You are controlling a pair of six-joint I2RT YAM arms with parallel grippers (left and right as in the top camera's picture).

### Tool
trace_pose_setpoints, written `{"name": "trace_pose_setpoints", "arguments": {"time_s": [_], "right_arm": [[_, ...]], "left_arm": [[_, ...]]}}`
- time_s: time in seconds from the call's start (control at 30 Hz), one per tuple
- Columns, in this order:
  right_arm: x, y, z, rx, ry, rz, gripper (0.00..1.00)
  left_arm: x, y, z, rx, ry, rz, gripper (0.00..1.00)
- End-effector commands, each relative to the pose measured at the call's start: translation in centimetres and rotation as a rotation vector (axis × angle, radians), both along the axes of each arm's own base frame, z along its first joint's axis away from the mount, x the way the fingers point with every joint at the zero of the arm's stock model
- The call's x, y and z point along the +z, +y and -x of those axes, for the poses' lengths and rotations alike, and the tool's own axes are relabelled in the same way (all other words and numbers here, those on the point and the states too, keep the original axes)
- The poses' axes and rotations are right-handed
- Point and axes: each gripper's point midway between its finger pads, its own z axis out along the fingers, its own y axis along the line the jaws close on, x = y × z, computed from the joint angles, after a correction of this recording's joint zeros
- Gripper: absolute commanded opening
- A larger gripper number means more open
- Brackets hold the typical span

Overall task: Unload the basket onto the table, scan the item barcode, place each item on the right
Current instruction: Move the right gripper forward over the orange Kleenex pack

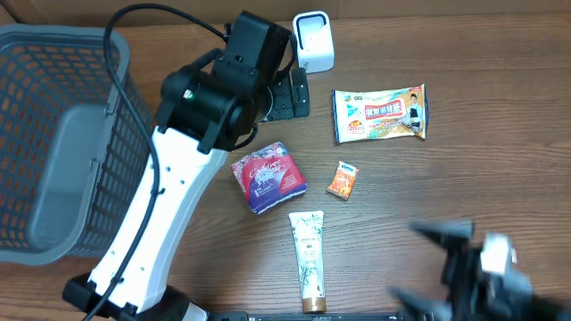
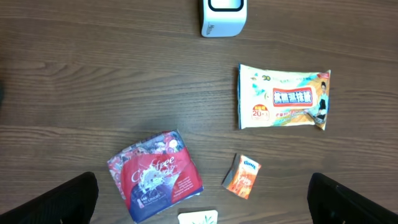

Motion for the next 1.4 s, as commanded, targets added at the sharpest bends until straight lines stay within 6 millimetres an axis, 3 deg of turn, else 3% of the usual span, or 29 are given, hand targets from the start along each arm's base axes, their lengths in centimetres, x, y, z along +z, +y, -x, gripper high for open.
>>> {"name": "trace_pose_setpoints", "arguments": {"time_s": [0.0, 0.03, 0.07, 0.1, 0.17, 0.3, 0.5, 0.67, 0.77, 0.8, 0.83, 0.9, 1.0, 1.1, 1.37], "right_arm": [[-4.5, -2.2, -10.8, -0.270, 0.287, 0.016, 1.00], [-5.5, -2.7, -13.0, -0.319, 0.338, 0.038, 1.00], [-7.1, -3.9, -16.8, -0.421, 0.417, 0.094, 1.00], [-7.7, -4.6, -18.8, -0.476, 0.450, 0.132, 1.00], [-7.9, -5.3, -22.0, -0.525, 0.479, 0.246, 1.00], [-6.3, -5.1, -26.1, -0.429, 0.441, 0.533, 1.00], [-1.6, -4.9, -28.5, -0.244, 0.303, 0.835, 1.00], [2.8, -4.3, -30.0, -0.203, 0.104, 0.885, 1.00], [2.7, -4.1, -29.6, -0.197, 0.157, 0.849, 1.00], [1.9, -4.0, -29.1, -0.198, 0.243, 0.820, 1.00], [-0.2, -4.1, -27.6, -0.175, 0.410, 0.805, 1.00], [-2.5, -4.4, -26.0, -0.113, 0.487, 0.865, 1.00], [-4.8, -4.2, -25.6, -0.046, 0.525, 0.893, 1.00], [-7.5, -1.6, -24.2, 0.135, 0.565, 0.830, 1.00], [-17.4, 1.5, -22.6, 0.211, 0.706, 0.904, 1.00]], "left_arm": [[0.4, -0.2, -0.5, 0.016, -0.030, 0.005, 1.00], [0.5, -0.3, -0.7, 0.016, -0.036, 0.009, 1.00], [0.6, -0.1, -0.8, 0.023, -0.043, 0.001, 1.00], [0.6, 0.2, -0.9, 0.032, -0.048, -0.011, 1.00], [0.6, 0.7, -1.0, 0.051, -0.059, -0.037, 1.00], [1.0, 2.1, -1.3, 0.099, -0.091, -0.098, 1.00], [1.3, 2.6, -1.7, 0.122, -0.116, -0.116, 1.00], [1.6, 2.4, -2.0, 0.125, -0.131, -0.104, 1.00], [1.6, 2.4, -2.0, 0.125, -0.131, -0.104, 1.00], [1.6, 2.4, -2.0, 0.125, -0.131, -0.105, 1.00], [1.7, 2.5, -2.1, 0.128, -0.136, -0.106, 1.00], [1.8, 2.7, -2.2, 0.138, -0.144, -0.116, 1.00], [2.0, 3.2, -2.4, 0.158, -0.159, -0.139, 1.00], [3.8, 4.7, -3.2, 0.175, -0.252, -0.226, 1.00], [9.4, 5.1, -3.2, 0.141, -0.446, -0.209, 1.00]]}}
